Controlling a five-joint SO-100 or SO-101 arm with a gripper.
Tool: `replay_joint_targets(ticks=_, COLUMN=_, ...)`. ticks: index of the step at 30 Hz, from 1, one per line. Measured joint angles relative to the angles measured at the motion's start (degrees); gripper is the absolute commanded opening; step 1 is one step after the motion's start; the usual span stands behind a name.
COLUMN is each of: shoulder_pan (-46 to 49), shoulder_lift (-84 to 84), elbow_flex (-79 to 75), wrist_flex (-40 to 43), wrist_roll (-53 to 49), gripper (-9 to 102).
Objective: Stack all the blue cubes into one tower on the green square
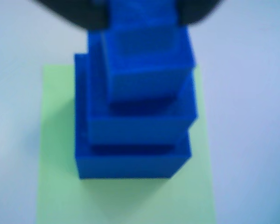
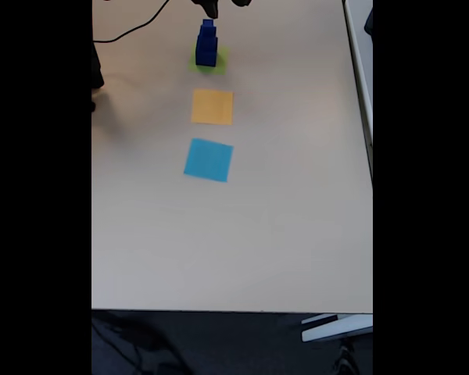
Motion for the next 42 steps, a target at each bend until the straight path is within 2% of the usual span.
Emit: replay_joint_targets(ticks=42, shoulder_pan=-2.11, shoulder_lift=-0.26, elbow_flex=6.68, wrist_flex=-2.72, wrist_roll=1.32, gripper=0)
